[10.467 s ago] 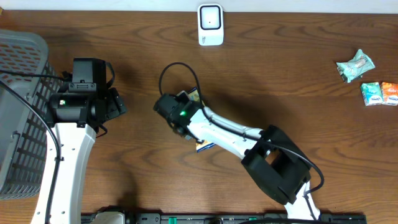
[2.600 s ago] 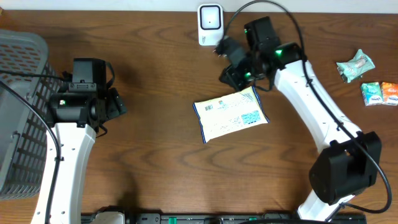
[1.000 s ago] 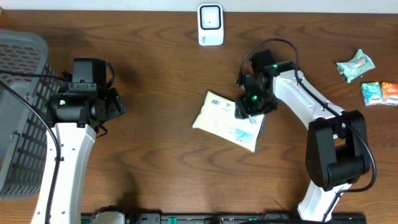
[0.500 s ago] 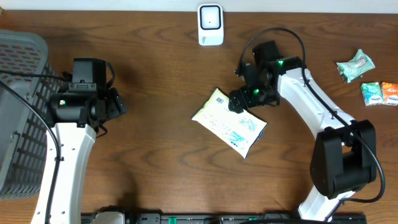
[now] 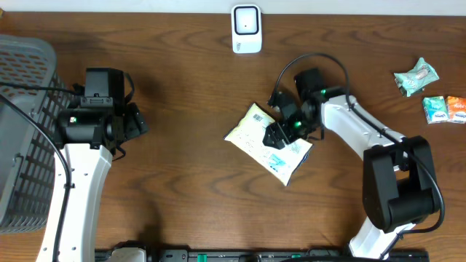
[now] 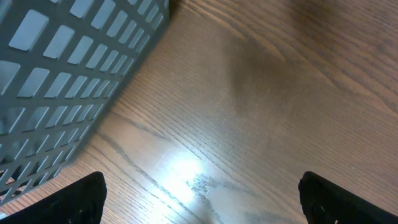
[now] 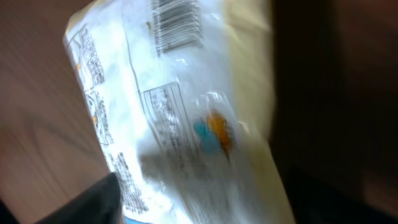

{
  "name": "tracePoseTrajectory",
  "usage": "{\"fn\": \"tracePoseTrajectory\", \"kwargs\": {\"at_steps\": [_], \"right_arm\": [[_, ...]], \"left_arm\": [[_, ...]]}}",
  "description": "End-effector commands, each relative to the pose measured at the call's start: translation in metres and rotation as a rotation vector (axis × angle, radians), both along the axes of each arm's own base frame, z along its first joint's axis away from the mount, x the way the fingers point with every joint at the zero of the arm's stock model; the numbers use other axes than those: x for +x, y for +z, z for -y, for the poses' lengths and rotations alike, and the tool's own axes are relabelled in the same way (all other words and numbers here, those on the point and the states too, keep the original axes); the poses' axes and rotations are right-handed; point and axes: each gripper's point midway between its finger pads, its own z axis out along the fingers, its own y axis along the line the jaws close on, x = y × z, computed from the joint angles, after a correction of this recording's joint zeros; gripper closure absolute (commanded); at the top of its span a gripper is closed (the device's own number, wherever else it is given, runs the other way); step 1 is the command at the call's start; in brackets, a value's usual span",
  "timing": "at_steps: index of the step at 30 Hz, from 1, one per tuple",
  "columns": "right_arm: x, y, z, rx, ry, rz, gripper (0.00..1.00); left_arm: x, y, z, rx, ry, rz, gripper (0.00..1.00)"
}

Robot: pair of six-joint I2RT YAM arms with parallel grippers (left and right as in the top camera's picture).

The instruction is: Scan the item barcode

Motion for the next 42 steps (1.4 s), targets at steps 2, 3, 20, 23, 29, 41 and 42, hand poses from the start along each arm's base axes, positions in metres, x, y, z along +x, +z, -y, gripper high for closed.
{"fn": "tracePoseTrajectory", "kwargs": {"at_steps": [2,3,20,23,29,41,42], "right_arm": [[-0.018,-0.005,-0.014,0.08,0.066,-0.02,0.59],[-0.019,-0.006,-0.014,0.079,0.065,-0.022,0.76],[0.069,0.093,0.027,-0.115,-0.204,0.275,0.99],[0.07,0.108,0.032,-0.194,-0.212,0.354,0.99],[0.058,0.1,0.041,-0.459,-0.198,0.421,0.99],[0.047,0.045,0.04,-0.891,-0.195,0.506,0.99],[0.044,0.038,0.033,-0.884,-0.171,0.494,0.99]], "left_arm": [[-0.001,0.002,-0.004,0.021,0.006,-0.003,0.02],[-0.001,0.002,-0.004,0.022,0.006,-0.003,0.02],[-0.001,0.002,-0.004,0.021,0.006,-0.003,0.02],[-0.001,0.002,-0.004,0.021,0.006,-0.003,0.02],[-0.001,0.002,-0.004,0.022,0.006,-0.003,0.03],[-0.001,0.002,-0.004,0.021,0.006,-0.003,0.02],[-0.001,0.002,-0.004,0.021,0.006,-0.003,0.02]]}}
